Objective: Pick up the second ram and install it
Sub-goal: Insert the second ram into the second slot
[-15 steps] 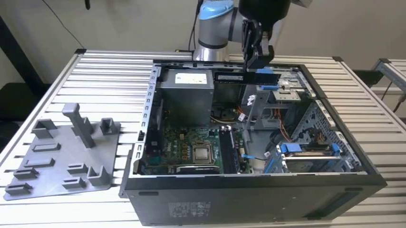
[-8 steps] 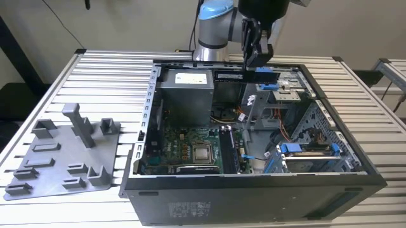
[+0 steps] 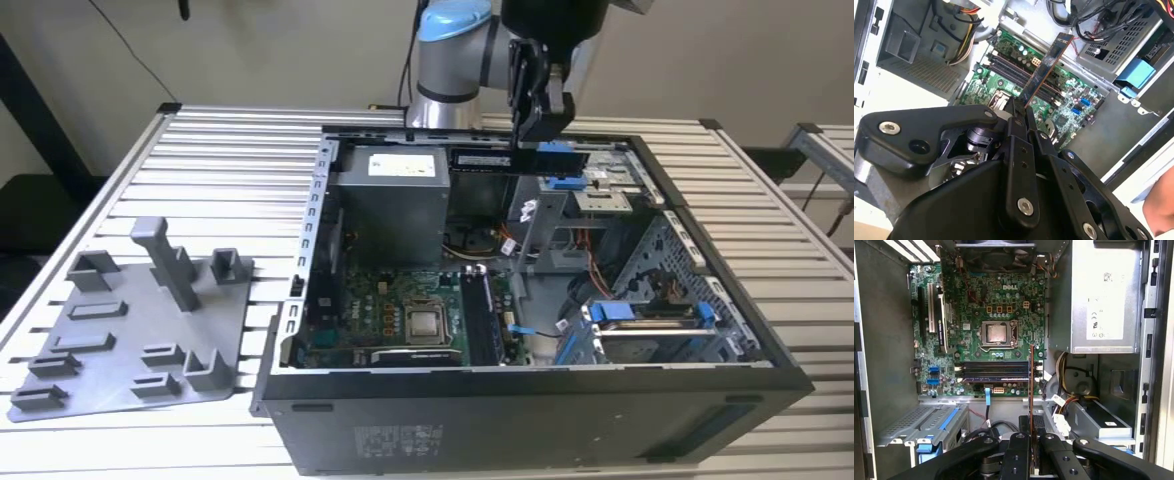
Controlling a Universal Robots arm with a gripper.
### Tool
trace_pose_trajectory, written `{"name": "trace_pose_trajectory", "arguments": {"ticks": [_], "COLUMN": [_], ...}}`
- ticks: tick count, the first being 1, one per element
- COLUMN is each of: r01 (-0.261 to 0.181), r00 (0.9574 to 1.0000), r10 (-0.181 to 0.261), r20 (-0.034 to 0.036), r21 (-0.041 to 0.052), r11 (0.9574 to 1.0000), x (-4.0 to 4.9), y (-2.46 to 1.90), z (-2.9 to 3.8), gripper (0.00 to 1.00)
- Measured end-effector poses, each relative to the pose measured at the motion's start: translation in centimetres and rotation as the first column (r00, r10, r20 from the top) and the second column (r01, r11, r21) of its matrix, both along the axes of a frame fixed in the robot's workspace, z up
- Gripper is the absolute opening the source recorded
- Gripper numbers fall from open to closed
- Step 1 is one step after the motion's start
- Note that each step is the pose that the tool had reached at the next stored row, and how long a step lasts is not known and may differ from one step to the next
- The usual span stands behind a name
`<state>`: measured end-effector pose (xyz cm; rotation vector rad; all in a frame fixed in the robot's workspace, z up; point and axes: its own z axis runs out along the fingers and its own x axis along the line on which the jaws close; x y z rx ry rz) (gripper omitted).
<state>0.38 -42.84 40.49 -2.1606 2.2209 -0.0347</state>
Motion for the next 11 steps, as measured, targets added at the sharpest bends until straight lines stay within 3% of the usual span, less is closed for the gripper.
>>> {"name": "trace_pose_trajectory", "arguments": {"ticks": [11], "r01": [0.001], "r00": [1.0000], "r10": [-0.001], "r20": [0.0000], "r21": [0.0000], "r11": [1.0000], "x": [0.00], "y": [0.00], "z": [0.00], "gripper": [0.14]}}
